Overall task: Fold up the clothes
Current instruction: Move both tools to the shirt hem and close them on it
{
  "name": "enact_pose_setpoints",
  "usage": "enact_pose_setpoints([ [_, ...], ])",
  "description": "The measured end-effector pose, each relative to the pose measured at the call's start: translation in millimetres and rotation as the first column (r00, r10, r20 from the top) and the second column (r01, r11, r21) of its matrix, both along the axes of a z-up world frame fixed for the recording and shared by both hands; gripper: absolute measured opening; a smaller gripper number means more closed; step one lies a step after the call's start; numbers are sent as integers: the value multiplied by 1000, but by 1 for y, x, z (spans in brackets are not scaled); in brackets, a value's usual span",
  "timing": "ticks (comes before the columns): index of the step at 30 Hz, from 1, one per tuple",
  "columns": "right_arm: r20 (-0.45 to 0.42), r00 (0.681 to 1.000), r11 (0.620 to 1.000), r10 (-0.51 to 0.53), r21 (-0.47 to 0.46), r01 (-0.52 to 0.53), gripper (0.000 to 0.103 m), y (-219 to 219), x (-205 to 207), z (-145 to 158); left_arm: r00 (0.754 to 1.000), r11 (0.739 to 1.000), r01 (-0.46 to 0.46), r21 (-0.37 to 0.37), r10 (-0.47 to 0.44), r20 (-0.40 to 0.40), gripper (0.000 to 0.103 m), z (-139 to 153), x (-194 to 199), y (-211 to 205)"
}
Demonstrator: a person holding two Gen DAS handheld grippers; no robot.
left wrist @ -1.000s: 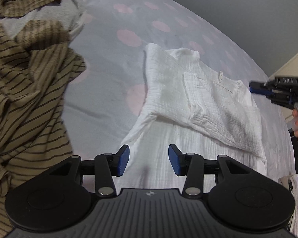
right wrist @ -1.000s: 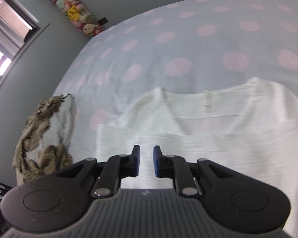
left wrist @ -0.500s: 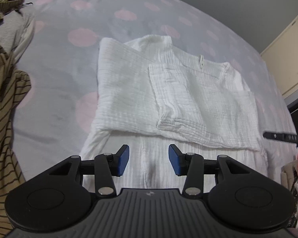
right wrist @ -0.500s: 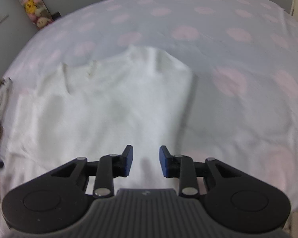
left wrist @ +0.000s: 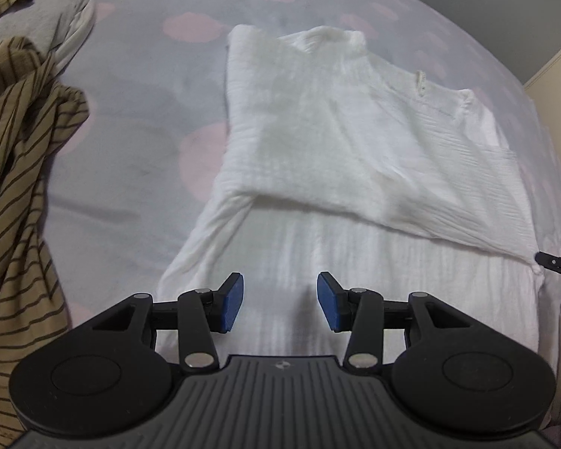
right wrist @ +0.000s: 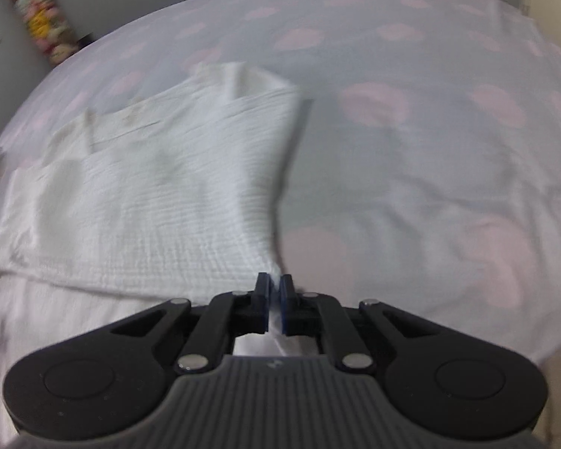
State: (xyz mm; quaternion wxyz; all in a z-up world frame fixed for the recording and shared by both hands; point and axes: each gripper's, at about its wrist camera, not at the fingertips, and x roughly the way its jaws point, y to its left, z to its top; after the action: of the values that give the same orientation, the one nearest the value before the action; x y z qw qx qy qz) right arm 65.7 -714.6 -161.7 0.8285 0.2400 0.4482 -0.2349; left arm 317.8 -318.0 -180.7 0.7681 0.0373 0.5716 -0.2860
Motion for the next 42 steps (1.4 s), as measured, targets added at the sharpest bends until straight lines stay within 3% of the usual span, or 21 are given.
enact_pose_setpoints([
  [5, 6, 999, 997, -35, 72, 34, 4, -15, -11, -9, 1000, 1000, 9, -4, -8, 17, 41, 1, 1, -5],
  [12, 74, 997, 999, 12, 41, -15, 32, -20, 5, 22, 992, 994, 86, -67, -79, 101, 41, 27, 19, -42],
  [17, 119, 993, 1000, 19, 12, -21, 34, -38, 39, 28, 987, 991, 90, -98, -76, 140, 41, 26, 48, -83],
  [22, 157, 988, 1000, -14, 17, 11, 35, -63, 74, 24, 987, 994, 88, -62, -78, 143, 41, 11, 73, -117],
  [26, 143, 989, 999, -30, 16, 28, 38, -79, 97, 13, 990, 994, 83, -64, -75, 120, 23, -2, 81, -131],
  [29, 140, 989, 999, -42, 40, 37, 37, -86, 106, 2, 983, 993, 110, -46, -102, 150, 9, -5, 77, -139],
  [31, 130, 991, 999, -34, 32, 30, 25, -87, 108, -3, 976, 990, 134, -32, -126, 179, 5, -5, 73, -145],
  [32, 123, 992, 999, -29, 24, 26, 4, -87, 109, -5, 972, 990, 142, -25, -135, 194, 5, -5, 73, -148],
  [37, 142, 986, 994, -82, -60, 91, 3, -100, 99, 3, 962, 984, 174, -27, -164, 219, 4, 0, 72, -164],
  [42, 126, 987, 995, -98, -18, 101, 4, -108, 97, -8, 956, 983, 183, 9, -180, 232, 5, -4, 72, -172],
])
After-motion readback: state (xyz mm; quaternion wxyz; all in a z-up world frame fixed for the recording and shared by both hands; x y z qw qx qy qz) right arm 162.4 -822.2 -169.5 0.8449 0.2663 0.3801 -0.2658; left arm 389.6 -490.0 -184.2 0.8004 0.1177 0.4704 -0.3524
